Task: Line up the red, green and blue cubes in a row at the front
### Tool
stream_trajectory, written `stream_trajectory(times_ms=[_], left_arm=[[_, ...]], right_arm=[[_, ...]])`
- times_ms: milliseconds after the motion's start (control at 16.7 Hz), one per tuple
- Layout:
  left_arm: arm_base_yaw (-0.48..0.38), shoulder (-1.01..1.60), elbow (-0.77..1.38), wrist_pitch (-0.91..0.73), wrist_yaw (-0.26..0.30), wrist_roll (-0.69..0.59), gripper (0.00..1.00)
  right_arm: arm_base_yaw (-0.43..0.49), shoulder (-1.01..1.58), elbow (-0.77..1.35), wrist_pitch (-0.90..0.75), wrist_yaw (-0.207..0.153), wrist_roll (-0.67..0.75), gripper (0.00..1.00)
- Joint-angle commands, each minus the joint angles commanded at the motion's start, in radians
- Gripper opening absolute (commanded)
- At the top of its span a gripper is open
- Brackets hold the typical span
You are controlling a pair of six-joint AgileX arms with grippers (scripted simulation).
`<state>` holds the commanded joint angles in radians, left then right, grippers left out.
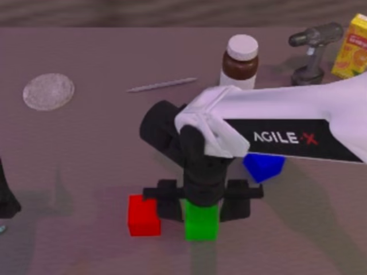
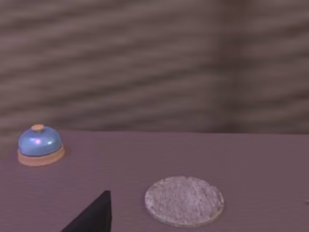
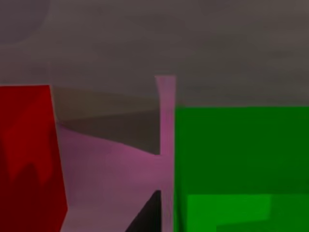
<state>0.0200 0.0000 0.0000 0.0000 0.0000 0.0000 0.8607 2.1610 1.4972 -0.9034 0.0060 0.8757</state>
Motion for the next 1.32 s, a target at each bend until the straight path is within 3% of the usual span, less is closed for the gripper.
stream_trajectory(times_ms=[120,660,1080,1320], left_arm=[[0.000,0.000,0.000,0.000,0.000,0.000,1.00],[0.000,0.000,0.000,0.000,0.000,0.000,1.00],[0.000,0.000,0.000,0.000,0.000,0.000,1.00],[0.000,0.000,0.000,0.000,0.000,0.000,1.00]], right_arm=[[0.000,0.000,0.000,0.000,0.000,0.000,1.00],[-0.001,-0.001,0.003,-0.004,0.000,0.000,1.00],[0.008,-0.071,0.145,-0.222,-0.001,0.000,1.00],[0.007,-0.083,0.161,-0.243,-0.001,-0.002,1.00]])
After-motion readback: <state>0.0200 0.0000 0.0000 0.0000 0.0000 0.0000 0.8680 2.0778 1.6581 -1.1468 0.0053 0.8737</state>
